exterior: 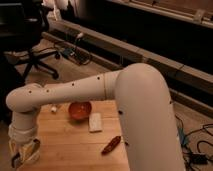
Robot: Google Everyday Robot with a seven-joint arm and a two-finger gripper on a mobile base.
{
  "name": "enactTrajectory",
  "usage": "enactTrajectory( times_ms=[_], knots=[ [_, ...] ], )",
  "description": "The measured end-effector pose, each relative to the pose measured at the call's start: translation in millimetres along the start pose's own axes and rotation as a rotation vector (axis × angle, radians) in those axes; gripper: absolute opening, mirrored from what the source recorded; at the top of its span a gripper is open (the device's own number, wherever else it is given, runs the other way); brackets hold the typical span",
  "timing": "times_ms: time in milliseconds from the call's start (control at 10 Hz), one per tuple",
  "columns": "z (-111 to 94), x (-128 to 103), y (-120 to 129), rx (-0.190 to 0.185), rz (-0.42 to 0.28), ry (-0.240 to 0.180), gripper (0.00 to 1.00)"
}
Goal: Place the eraser in the ceramic cup
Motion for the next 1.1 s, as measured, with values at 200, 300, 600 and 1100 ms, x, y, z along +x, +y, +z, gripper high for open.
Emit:
enactTrajectory(
  times_ms=[200,300,600,1100],
  knots=[
    [7,-14,-4,-0.021,-0.040,-0.039,0.00],
    [11,-21,-8,-0.029,-0.060,-0.060,0.00],
    [17,-29,-19,-0.035,-0.087,-0.114,0.00],
    [23,-12,-31,-0.016,-0.063,-0.217,0.02]
  ],
)
